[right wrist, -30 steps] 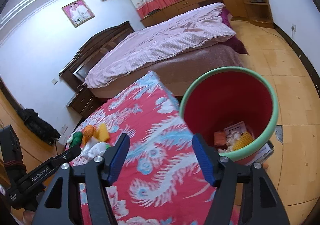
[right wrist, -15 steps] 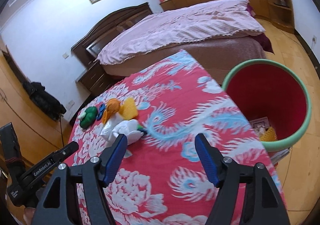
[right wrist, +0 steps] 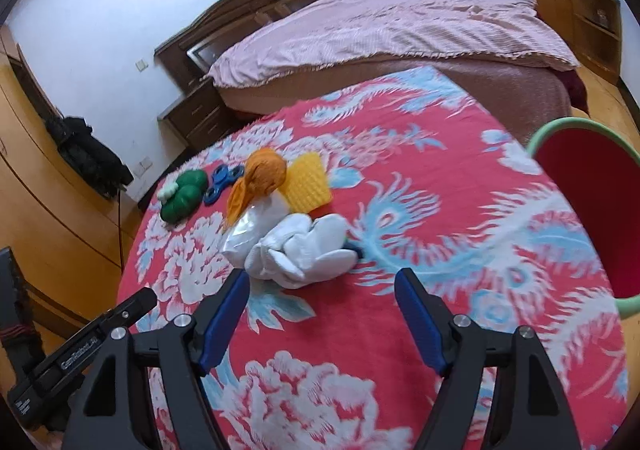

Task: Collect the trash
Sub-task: 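Grasp the white plastic bag with the left tool while the right tool grasps the white sock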

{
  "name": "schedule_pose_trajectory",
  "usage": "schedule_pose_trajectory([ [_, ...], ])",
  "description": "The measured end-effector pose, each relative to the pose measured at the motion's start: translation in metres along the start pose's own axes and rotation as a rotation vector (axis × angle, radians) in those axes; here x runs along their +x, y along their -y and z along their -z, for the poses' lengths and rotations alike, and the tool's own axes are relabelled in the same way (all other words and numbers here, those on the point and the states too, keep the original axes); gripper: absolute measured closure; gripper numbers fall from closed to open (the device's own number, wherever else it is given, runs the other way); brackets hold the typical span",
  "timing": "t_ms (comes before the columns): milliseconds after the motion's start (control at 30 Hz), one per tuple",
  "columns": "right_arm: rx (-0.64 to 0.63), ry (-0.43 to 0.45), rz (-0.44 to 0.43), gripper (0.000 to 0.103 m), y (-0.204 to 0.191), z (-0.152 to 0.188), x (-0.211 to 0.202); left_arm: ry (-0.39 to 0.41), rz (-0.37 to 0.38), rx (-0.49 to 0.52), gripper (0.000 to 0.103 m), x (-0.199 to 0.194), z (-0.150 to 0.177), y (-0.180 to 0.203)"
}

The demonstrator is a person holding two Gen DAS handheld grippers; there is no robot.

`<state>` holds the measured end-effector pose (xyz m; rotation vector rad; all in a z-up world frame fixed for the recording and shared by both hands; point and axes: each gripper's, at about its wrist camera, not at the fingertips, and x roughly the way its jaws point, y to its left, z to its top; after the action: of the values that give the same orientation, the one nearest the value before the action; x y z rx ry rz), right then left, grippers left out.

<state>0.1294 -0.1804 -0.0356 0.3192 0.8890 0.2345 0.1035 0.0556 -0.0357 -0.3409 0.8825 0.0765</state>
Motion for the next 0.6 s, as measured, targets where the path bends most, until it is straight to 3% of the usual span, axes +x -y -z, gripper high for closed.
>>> schedule_pose_trajectory([
  [333, -0.004, -0.020, 0.025, 0.029, -0.010, -0.005, 0.037, -0.019, -0.002, -0.018, 0.045, 0.010, 0.000, -0.010],
  [400, 0.005, -0.030, 0.021, 0.049, -0.008, -0.005, 0.040, -0.023, 0.002, -0.016, 0.045, 0.011, 0.001, -0.009],
  [600, 0.003, -0.022, -0.005, 0.087, 0.000, -0.003, 0.031, -0.033, 0.021, 0.003, 0.045, 0.015, 0.002, 0.001],
])
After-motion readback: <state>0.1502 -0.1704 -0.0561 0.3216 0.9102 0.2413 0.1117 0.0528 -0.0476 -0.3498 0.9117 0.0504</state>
